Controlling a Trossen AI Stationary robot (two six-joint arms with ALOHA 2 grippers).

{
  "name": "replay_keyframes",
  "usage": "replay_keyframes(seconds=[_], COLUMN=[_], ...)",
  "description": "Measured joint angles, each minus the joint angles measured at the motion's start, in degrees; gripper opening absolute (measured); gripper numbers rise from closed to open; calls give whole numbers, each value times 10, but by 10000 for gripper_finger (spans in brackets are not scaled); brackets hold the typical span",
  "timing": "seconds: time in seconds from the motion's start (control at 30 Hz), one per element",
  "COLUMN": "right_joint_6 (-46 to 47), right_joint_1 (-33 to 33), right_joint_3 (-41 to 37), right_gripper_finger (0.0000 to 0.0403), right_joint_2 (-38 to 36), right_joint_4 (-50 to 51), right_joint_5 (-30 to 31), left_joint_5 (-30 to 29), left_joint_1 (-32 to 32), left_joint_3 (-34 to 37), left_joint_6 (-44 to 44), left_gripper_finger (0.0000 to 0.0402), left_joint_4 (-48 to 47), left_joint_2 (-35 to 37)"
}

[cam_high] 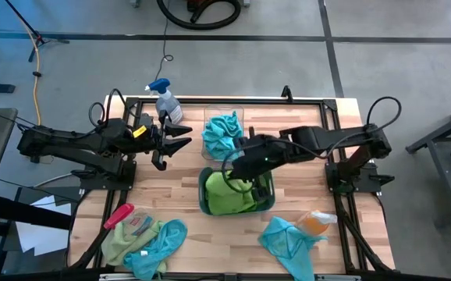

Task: Sort microfiber towel by color & place in baskets
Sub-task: Put the green microfiber towel into the blue bin

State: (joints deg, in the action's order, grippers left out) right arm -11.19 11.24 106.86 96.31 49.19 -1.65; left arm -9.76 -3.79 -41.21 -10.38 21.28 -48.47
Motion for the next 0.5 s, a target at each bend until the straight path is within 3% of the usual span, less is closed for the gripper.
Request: replay_keyframes(seconds=[0.37,0.5], right_joint_6=[-6,-23], right_joint_1=[-8,-7], right_joint_3=[30,51], right_gripper_finger=[0,0], right_joint_2=[-3,-12], right_joint_4=[25,26], right_joint_5=[-136,-149], left_joint_5=[0,0], left_joint_1=[0,0], left_joint_3=[0,0], left_joint_6=[-1,-1], left_gripper_finger=[149,149], left_joint_4=[0,0], left_joint_2=[0,0])
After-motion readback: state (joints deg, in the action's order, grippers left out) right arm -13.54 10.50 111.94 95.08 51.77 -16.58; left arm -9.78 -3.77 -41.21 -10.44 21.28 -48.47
